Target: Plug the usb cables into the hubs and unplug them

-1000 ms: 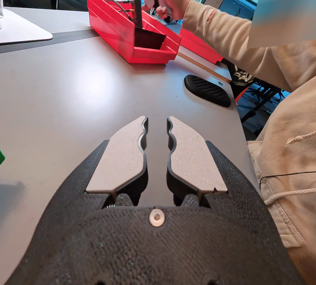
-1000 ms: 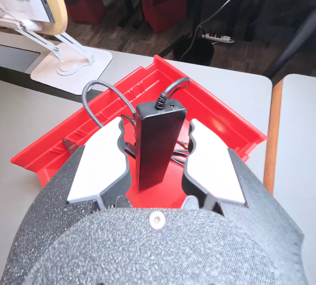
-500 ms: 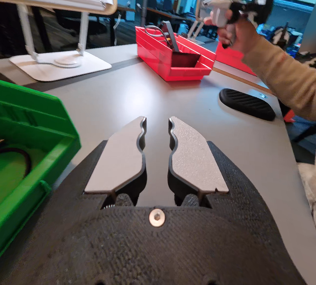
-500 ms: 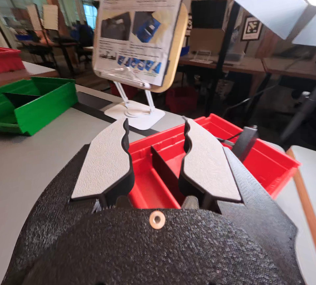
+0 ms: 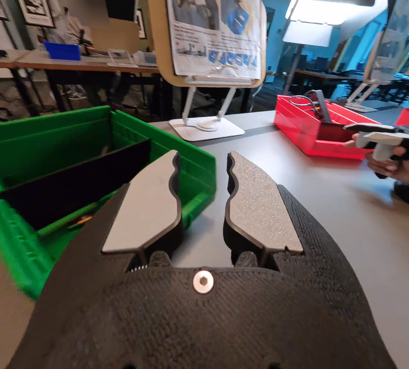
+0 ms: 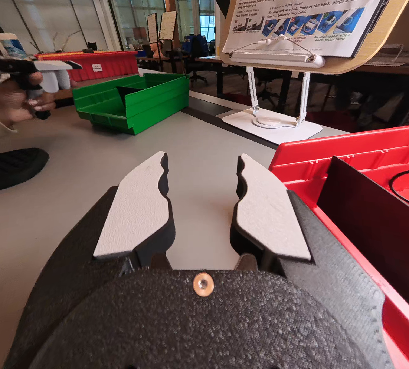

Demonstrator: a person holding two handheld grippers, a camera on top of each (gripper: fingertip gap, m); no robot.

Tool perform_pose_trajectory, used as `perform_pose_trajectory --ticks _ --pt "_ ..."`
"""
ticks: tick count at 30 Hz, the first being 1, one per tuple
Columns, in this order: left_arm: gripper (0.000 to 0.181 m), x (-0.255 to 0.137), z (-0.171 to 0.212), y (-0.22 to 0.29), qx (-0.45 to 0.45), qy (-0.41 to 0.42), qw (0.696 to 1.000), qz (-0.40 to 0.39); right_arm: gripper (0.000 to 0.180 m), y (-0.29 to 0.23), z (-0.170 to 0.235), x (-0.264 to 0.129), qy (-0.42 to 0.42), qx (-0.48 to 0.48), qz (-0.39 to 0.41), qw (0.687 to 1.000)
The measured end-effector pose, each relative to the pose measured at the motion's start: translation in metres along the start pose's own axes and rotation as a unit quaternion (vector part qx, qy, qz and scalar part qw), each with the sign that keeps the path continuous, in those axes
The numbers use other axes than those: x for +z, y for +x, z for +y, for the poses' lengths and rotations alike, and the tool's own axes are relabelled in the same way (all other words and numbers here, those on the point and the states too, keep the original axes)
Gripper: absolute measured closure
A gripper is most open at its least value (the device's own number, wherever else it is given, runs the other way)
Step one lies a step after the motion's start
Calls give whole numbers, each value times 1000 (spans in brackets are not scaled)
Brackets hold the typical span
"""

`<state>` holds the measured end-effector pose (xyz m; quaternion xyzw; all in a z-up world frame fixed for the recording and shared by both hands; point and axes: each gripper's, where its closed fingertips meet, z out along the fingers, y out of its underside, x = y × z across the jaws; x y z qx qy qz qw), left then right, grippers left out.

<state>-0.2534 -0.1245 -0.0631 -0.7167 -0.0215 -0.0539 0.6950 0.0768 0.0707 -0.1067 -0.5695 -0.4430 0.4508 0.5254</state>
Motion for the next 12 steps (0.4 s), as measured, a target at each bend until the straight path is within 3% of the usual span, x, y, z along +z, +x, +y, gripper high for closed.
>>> perform_pose_trajectory --ticks 5,12 --pt "145 7 -29 -36 5 -83 997 -6 123 -2 -16 -9 35 45 -23 998" --pt "144 79 -40 -108 72 -266 961 -31 125 4 -14 -12 32 56 -18 998"
